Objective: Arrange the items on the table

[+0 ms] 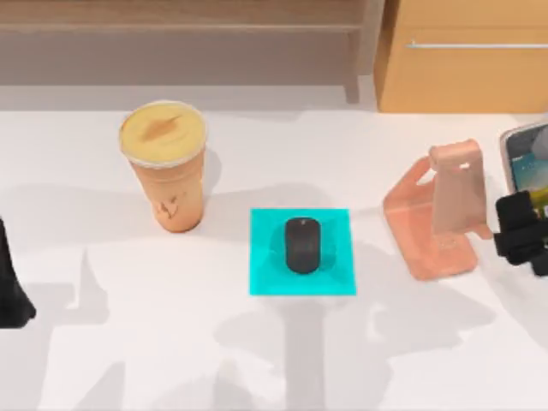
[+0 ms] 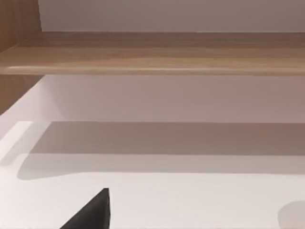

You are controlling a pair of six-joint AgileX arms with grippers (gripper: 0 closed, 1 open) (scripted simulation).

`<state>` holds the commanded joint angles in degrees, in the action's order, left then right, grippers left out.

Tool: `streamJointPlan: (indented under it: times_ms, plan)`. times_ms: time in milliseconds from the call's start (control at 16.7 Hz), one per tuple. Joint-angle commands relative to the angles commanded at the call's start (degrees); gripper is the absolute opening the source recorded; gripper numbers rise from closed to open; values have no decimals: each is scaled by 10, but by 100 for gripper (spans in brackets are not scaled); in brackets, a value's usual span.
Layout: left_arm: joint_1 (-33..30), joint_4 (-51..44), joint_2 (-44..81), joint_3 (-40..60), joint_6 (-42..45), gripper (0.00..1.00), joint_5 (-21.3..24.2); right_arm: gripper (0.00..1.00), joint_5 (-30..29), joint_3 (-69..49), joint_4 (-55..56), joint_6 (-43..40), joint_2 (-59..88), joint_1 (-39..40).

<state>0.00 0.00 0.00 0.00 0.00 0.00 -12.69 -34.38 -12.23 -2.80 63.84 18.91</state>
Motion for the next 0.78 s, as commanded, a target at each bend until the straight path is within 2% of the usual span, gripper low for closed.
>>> streamJointPlan:
  times_ms: [300,780]
  plan:
    - [0,0,0,0,0,100,0,0,-45,35,125,106,-53,119]
    - [0,0,0,0,0,100,0,0,-35,20,150,98,-62,135]
